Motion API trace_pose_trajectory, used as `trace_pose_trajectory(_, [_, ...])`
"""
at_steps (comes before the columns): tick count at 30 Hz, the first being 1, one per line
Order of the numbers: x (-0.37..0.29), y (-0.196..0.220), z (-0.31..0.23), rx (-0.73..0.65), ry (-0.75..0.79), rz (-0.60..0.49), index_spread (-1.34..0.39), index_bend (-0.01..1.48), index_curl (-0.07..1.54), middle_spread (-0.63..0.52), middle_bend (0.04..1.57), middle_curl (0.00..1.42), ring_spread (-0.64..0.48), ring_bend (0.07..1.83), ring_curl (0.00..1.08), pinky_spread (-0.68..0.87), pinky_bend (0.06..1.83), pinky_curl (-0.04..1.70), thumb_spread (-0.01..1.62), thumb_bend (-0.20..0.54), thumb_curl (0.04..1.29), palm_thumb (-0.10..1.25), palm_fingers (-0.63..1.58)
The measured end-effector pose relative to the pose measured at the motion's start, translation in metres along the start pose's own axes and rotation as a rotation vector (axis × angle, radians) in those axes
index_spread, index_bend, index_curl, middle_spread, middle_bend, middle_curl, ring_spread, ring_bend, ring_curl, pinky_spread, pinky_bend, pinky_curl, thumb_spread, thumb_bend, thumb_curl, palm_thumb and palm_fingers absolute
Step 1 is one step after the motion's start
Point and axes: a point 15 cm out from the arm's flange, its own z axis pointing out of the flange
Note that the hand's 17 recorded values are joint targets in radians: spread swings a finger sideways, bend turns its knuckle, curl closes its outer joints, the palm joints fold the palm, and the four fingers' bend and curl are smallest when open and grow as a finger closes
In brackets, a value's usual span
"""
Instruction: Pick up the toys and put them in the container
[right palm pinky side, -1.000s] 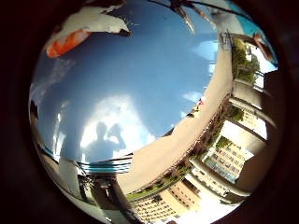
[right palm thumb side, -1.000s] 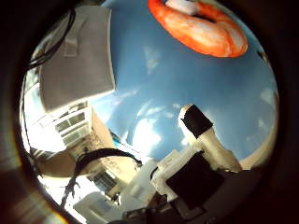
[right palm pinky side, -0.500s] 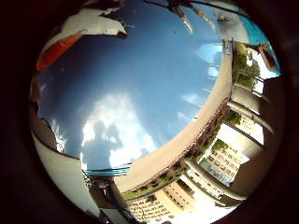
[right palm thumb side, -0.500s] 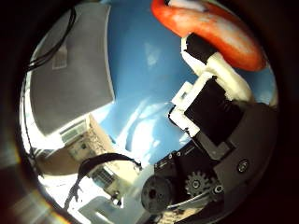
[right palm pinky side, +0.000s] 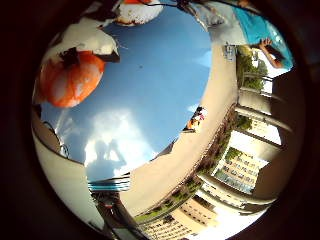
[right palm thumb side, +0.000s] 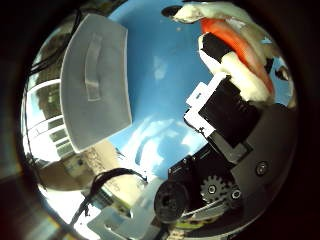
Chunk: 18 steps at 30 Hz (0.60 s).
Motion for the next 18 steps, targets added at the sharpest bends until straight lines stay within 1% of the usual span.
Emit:
trace_pose_trajectory(4, [-0.015, 0.003, -0.063, 0.052, -0.029, -0.019, -0.71, 0.66, 0.43, -0.23, 1.15, 0.96, -0.12, 1.37, 0.81, 0.17, 1.61, 0.5, 1.07, -0.011, 0.64, 1.04, 0.93])
trace_pose_trajectory(7, [-0.028, -0.001, -0.126, 0.125, -0.042, -0.044, -0.75, 0.7, 0.49, -0.23, 1.18, 0.99, -0.13, 1.41, 0.83, 0.15, 1.65, 0.54, 1.07, -0.014, 0.67, 1.03, 0.89])
trace_pose_trajectory(10, [-0.061, 0.001, -0.185, 0.192, -0.069, -0.101, -0.77, 0.74, 0.54, -0.23, 1.21, 1.01, -0.13, 1.44, 0.85, 0.14, 1.67, 0.57, 1.08, -0.013, 0.69, 1.02, 0.86])
trace_pose_trajectory(12, [-0.094, 0.002, -0.224, 0.243, -0.083, -0.166, -0.79, 0.76, 0.59, -0.22, 1.24, 1.02, -0.14, 1.46, 0.86, 0.13, 1.69, 0.59, 1.08, -0.014, 0.7, 1.01, 0.83])
trace_pose_trajectory(14, [-0.131, 0.002, -0.243, 0.265, -0.1, -0.229, -0.8, 0.78, 0.63, -0.22, 1.25, 1.03, -0.14, 1.48, 0.87, 0.12, 1.7, 0.61, 1.08, -0.014, 0.72, 1.01, 0.81])
trace_pose_trajectory(18, [-0.217, -0.002, -0.254, 0.285, -0.115, -0.338, -0.82, 0.81, 0.75, -0.22, 1.3, 1.05, -0.14, 1.52, 0.88, 0.11, 1.72, 0.66, 1.09, -0.013, 0.74, 1.0, 0.76])
